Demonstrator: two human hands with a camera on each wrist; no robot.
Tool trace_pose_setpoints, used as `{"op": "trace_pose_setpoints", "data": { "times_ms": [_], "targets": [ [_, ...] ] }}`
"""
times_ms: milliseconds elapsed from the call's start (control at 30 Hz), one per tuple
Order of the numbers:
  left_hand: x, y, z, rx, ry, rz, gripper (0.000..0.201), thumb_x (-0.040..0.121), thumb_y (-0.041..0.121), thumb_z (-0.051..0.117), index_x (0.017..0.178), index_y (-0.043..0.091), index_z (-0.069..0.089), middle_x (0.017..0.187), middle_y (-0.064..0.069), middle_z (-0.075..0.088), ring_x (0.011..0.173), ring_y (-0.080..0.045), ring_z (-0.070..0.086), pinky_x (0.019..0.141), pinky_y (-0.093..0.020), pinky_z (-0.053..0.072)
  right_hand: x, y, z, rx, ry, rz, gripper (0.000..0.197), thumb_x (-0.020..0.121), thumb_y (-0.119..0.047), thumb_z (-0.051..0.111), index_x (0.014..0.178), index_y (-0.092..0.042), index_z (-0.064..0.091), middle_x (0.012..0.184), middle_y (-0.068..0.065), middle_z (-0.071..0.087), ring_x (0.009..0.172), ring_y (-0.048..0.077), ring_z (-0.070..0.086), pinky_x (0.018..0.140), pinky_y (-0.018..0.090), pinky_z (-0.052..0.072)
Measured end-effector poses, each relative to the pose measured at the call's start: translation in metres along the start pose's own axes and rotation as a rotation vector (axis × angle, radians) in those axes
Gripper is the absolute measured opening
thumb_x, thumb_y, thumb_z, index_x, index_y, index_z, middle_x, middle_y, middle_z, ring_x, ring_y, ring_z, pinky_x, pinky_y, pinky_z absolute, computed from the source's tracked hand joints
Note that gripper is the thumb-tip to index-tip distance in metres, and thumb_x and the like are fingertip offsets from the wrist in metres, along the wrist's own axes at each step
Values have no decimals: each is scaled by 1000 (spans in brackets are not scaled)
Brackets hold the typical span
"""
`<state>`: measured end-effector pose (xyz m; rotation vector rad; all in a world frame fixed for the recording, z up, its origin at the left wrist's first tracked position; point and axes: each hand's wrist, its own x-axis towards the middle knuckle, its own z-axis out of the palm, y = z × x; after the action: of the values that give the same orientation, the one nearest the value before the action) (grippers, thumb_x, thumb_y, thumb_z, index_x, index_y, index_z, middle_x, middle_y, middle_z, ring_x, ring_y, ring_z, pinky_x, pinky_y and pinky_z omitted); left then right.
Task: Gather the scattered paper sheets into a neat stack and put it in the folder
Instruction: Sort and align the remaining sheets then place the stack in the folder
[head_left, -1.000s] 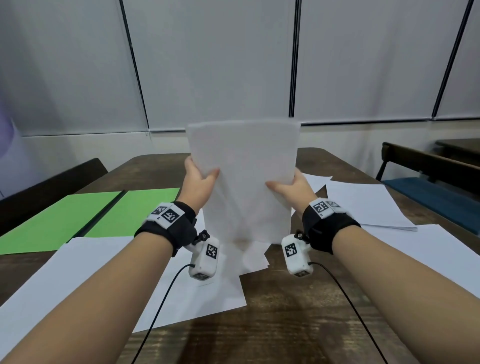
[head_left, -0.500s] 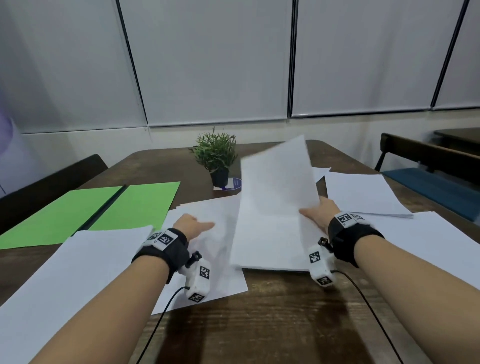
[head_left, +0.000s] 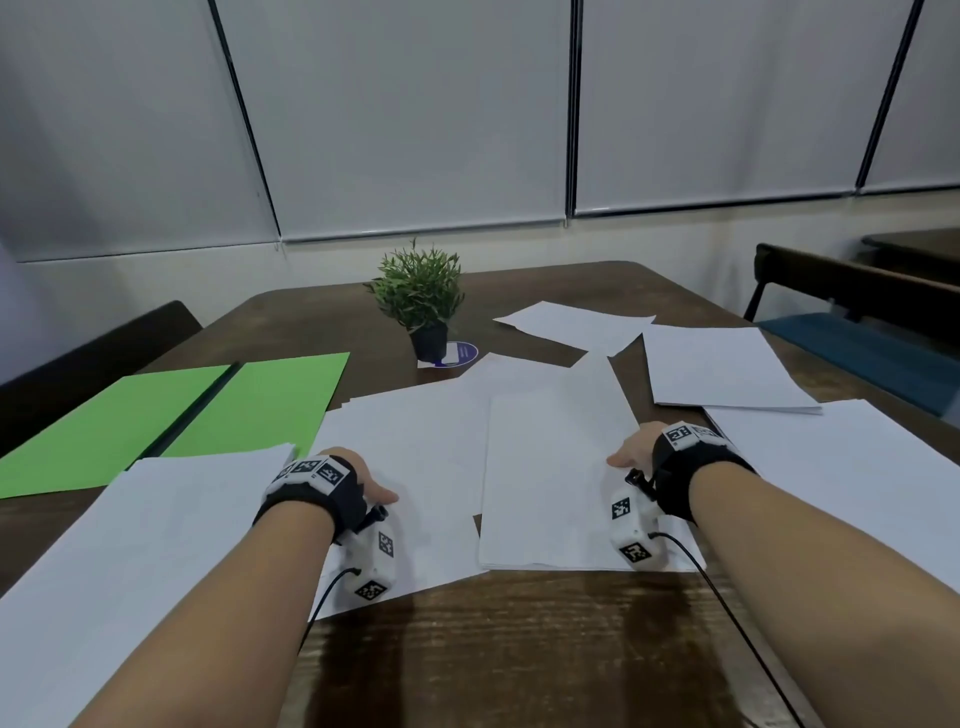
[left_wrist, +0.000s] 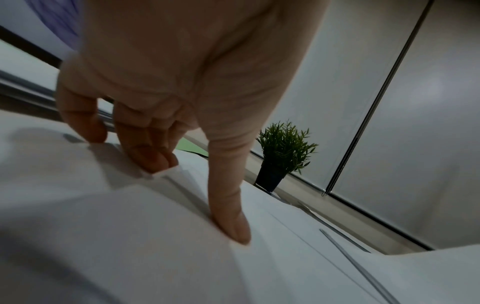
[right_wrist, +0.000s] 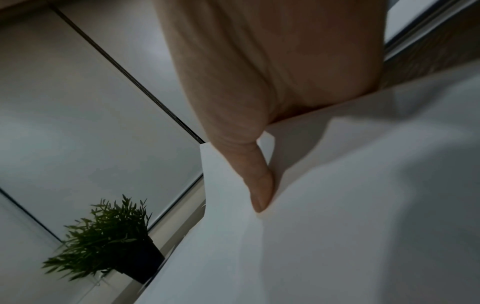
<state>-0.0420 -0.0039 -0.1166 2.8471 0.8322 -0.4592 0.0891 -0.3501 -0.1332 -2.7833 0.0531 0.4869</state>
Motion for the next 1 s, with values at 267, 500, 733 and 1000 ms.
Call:
{"op": "trace_pose_setpoints", "data": {
  "times_ms": [267,500,733,1000],
  "targets": [
    [2,1,6,-4,67,2,68,80,65,58,113,5,64,118,-9,65,110,-23,59,95,-29,43,-4,-4,-4,-39,-25,26,54,97,-48,47,134,-10,52,140,8,51,128,25,49,105,31,39],
    [-1,-1,-1,-175,226,8,41,92,30,59,119,1,55,124,-14,59,116,-29,55,90,-30,44,20,3,4,-64,-27,-29,58,89,-57,52,131,-17,56,139,5,53,118,25,53,92,29,41],
    [-15,-5,-45,-493,574,83,27,94,10,48,117,-4,52,119,-27,58,110,-41,54,88,-40,43,1,9,5,314,-15,-13,47,91,-16,62,134,-2,49,137,13,50,126,32,49,58,22,38],
    [-36,-4,-123,-682,772,84,32,94,12,49,121,-5,50,123,-25,56,115,-39,53,91,-38,43,4,13,4,387,-89,17,59,94,-44,54,136,-3,49,129,12,54,102,29,54,85,34,44]
  ]
}}
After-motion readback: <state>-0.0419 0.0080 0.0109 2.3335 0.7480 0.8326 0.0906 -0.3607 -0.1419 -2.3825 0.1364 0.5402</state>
